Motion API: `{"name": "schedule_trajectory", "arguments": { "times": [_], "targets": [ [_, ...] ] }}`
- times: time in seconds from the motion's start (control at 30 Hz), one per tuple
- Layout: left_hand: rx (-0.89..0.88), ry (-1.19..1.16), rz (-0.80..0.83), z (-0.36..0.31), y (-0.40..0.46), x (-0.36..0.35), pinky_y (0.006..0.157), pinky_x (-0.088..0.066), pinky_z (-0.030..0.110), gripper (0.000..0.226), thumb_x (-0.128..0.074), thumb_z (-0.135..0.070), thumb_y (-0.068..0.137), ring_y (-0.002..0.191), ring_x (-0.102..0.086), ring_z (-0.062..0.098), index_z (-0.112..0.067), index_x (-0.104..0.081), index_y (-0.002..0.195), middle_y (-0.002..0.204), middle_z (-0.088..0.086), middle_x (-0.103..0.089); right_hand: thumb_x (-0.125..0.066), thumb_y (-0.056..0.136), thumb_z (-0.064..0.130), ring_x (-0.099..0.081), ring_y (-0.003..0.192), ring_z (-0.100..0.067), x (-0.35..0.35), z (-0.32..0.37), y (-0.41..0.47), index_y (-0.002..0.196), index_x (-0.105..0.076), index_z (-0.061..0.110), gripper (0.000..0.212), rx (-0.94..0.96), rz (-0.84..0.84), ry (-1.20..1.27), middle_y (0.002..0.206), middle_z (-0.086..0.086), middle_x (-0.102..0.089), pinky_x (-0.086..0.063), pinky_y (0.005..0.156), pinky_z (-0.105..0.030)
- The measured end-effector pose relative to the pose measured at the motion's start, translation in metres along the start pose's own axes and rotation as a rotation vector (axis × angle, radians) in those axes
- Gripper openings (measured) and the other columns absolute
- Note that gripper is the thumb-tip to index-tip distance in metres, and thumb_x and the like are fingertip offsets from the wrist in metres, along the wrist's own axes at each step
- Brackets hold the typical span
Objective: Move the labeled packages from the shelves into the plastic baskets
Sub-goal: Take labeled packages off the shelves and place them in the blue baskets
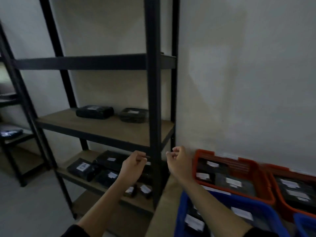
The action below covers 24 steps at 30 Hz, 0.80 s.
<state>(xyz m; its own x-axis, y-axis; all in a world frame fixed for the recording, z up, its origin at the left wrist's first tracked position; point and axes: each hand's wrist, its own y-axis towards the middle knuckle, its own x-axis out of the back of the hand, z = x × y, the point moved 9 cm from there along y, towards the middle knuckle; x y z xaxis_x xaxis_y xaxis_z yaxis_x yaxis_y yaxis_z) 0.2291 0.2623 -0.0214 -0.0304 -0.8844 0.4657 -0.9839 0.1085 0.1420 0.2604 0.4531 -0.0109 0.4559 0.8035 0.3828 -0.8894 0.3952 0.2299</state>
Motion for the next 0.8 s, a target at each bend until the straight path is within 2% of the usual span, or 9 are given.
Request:
{"name": "schedule_trajectory", "arguments": {
  "times": [0.07, 0.2, 0.33, 0.43, 0.53, 0.63, 0.7, 0.8],
  "targets": [
    [0.0, 0.04, -0.05, 0.014, 0.013, 0.049, 0.061, -0.038, 0.012, 0.017, -0.05, -0.023, 0.094, 0.083, -0.056, -0.002, -0.026, -0.055, 0.11, 0.095, -0.01, -0.06, -0.058, 0.093, 0.029, -0.063, 0.096, -0.015, -0.044, 0.027, -0.001, 0.116, -0.053, 0.015, 0.027, 0.003, 0.02, 0.002, 0.105, 0.001, -0.064, -0.049, 0.079, -0.026],
    [0.03, 0.074, -0.119, 0.05, 0.033, 0.126, 0.062, -0.039, 0.012, 0.02, -0.051, -0.025, 0.094, 0.084, -0.056, 0.0, -0.023, -0.057, 0.112, 0.098, -0.007, -0.062, -0.06, 0.092, 0.028, -0.061, 0.092, -0.012, -0.12, 0.067, 0.001, 0.114, -0.053, 0.016, 0.026, -0.008, 0.047, 0.034, 0.096, 0.007, -0.058, -0.052, 0.081, -0.026],
    [0.029, 0.061, -0.14, 0.075, 0.061, 0.182, 0.063, -0.04, 0.013, 0.017, -0.052, -0.026, 0.093, 0.089, -0.059, 0.004, -0.025, -0.056, 0.11, 0.098, -0.007, -0.061, -0.059, 0.092, 0.029, -0.057, 0.084, -0.006, -0.182, 0.102, 0.016, 0.112, -0.052, 0.018, 0.023, 0.026, 0.116, 0.041, 0.097, 0.007, -0.059, -0.046, 0.068, -0.019],
    [-0.006, 0.019, -0.153, 0.076, 0.093, 0.213, 0.064, -0.041, 0.014, 0.015, -0.053, -0.024, 0.093, 0.084, -0.057, 0.001, -0.024, -0.056, 0.108, 0.096, -0.006, -0.061, -0.058, 0.092, 0.028, -0.058, 0.086, -0.01, -0.212, 0.129, 0.039, 0.108, -0.052, 0.018, 0.02, 0.058, 0.127, 0.071, 0.091, 0.007, -0.057, -0.047, 0.073, -0.024],
    [-0.058, 0.041, -0.184, 0.069, 0.133, 0.237, 0.063, -0.037, 0.009, 0.012, -0.054, -0.024, 0.092, 0.081, -0.055, -0.002, -0.024, -0.057, 0.105, 0.088, -0.013, -0.058, -0.059, 0.091, 0.028, -0.059, 0.086, -0.015, -0.237, 0.15, 0.07, 0.102, -0.05, 0.02, 0.016, 0.07, 0.097, 0.045, 0.082, 0.011, -0.054, -0.05, 0.08, -0.033],
    [-0.104, 0.048, -0.169, 0.06, 0.175, 0.252, 0.065, -0.039, 0.01, 0.012, -0.054, -0.023, 0.092, 0.088, -0.059, 0.007, -0.024, -0.057, 0.104, 0.087, -0.016, -0.057, -0.061, 0.088, 0.026, -0.061, 0.084, -0.02, -0.258, 0.166, 0.102, 0.097, -0.049, 0.022, 0.015, 0.066, 0.051, 0.035, 0.076, 0.01, -0.054, -0.051, 0.082, -0.036],
    [-0.15, 0.061, -0.146, 0.052, 0.202, 0.26, 0.063, -0.039, 0.007, 0.013, -0.054, -0.022, 0.092, 0.084, -0.058, 0.004, -0.024, -0.058, 0.105, 0.087, -0.016, -0.058, -0.062, 0.088, 0.025, -0.061, 0.082, -0.019, -0.265, 0.178, 0.124, 0.095, -0.051, 0.021, 0.013, 0.082, -0.009, 0.035, 0.074, 0.01, -0.055, -0.05, 0.078, -0.032],
    [-0.273, 0.077, -0.133, 0.029, 0.241, 0.275, 0.064, -0.042, 0.004, 0.015, -0.057, -0.022, 0.091, 0.078, -0.057, -0.003, -0.022, -0.06, 0.106, 0.086, -0.014, -0.06, -0.061, 0.091, 0.025, -0.055, 0.07, -0.008, -0.27, 0.199, 0.157, 0.094, -0.055, 0.019, 0.009, 0.14, -0.104, 0.029, 0.074, 0.01, -0.057, -0.041, 0.063, -0.023]
  ]
}}
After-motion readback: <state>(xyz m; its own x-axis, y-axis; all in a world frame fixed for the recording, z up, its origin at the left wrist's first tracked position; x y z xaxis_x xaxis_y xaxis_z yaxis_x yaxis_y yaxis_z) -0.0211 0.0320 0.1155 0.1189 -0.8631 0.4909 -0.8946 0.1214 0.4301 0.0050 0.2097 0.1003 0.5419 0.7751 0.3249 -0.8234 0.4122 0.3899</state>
